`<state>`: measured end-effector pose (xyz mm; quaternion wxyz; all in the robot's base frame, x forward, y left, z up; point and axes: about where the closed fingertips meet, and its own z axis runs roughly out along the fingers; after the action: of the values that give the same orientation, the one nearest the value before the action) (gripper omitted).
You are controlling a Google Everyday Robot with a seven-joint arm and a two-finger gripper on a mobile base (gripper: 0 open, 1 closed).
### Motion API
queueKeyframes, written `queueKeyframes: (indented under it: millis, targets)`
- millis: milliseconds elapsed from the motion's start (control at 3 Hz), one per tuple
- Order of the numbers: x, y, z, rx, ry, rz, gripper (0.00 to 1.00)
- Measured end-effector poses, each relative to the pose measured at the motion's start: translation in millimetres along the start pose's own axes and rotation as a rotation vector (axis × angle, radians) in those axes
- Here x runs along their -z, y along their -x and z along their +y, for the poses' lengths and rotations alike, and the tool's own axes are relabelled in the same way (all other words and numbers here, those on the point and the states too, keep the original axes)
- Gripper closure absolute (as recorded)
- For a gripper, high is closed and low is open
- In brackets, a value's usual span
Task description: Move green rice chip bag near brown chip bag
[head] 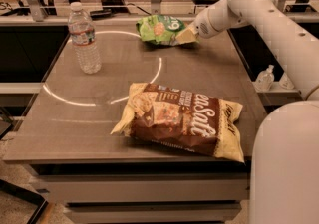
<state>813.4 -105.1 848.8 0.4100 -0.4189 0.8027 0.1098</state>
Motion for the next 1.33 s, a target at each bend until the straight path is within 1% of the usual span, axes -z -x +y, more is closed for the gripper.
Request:
queueKeyframes:
  millis: [333, 667, 1000, 1333]
  targets:
    - [12.5, 2.6, 1.3, 0.021, -0.006, -0.008, 1.00]
    - [40.3, 6.9, 9.9, 0.029, -0.010, -0.009, 1.00]
    - [85.4, 14.9, 29.7, 0.036, -0.003, -0.019, 1.00]
    - [123.8, 17.2, 59.2, 0.034, 0.028, -0.013, 1.00]
